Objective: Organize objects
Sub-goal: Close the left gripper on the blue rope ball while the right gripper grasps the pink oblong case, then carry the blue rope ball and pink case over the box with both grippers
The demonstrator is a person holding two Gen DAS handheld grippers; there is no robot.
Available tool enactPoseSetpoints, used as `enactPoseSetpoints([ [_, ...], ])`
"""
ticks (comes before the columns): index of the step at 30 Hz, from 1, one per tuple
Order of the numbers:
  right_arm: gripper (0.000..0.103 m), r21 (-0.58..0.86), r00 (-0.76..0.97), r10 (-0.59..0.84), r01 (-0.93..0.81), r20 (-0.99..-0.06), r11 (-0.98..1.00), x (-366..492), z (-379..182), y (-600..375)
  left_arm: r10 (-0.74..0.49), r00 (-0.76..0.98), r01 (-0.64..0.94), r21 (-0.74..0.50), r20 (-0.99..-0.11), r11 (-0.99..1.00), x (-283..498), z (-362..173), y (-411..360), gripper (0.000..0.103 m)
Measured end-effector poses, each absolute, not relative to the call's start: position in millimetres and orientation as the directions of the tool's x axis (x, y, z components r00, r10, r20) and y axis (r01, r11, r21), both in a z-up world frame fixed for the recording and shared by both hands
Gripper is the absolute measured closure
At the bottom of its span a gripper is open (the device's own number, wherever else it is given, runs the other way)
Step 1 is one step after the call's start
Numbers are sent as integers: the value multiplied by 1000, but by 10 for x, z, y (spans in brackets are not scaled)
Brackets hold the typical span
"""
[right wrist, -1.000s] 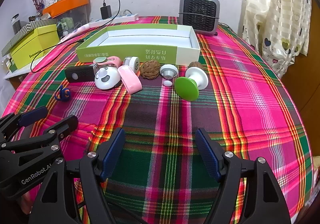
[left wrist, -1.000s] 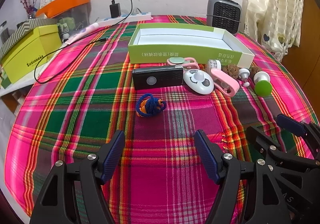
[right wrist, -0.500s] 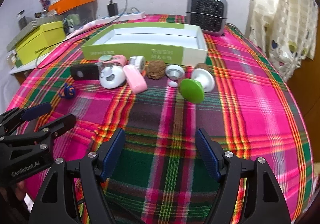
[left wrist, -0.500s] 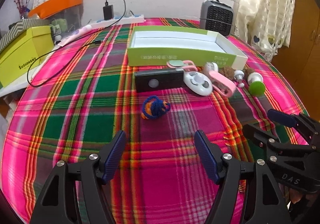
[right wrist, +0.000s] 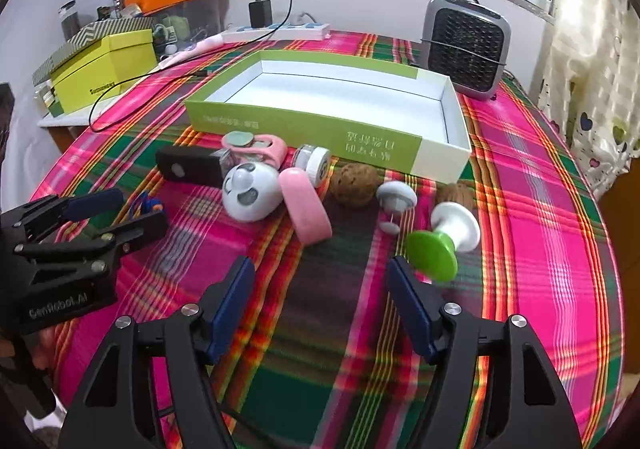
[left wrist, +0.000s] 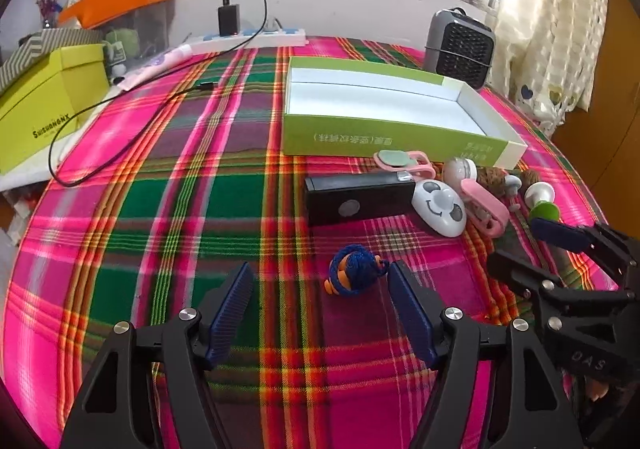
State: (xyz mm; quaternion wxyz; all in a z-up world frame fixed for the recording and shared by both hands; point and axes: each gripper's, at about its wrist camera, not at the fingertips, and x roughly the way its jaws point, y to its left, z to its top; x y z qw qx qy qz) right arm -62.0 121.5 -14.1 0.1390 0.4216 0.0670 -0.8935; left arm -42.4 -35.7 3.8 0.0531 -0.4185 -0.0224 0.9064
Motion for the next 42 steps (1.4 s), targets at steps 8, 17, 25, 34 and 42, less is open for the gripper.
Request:
enactPoseSetpoints([
  [8, 42, 2, -583, -199, 321, -788, -947, -753, -174, 1126, 86, -635, -98, -30, -768, -995, -443, 35, -304, 40],
  [17, 55, 3, -579, -211, 339, -787, -941, -826, -155, 1089, 105, -634, -109, -47, -766, -993, -464, 60, -336, 61],
  [25, 74, 8, -578, -217, 343, -787, -939, -832, -145, 1080, 122, -628, -111, -66, -769, -992, -485, 78, -351, 80],
  [34, 82, 29, -574, -231, 339, -785, -940, -819, -132, 1099, 134, -638, -123, -72, -758, -990, -484, 125, -334, 82],
  [42, 84, 54, -587, -260, 344, -767, -937, -769, -33, 1118, 162, -652, -148, -85, -741, -985, -497, 265, -292, 82],
])
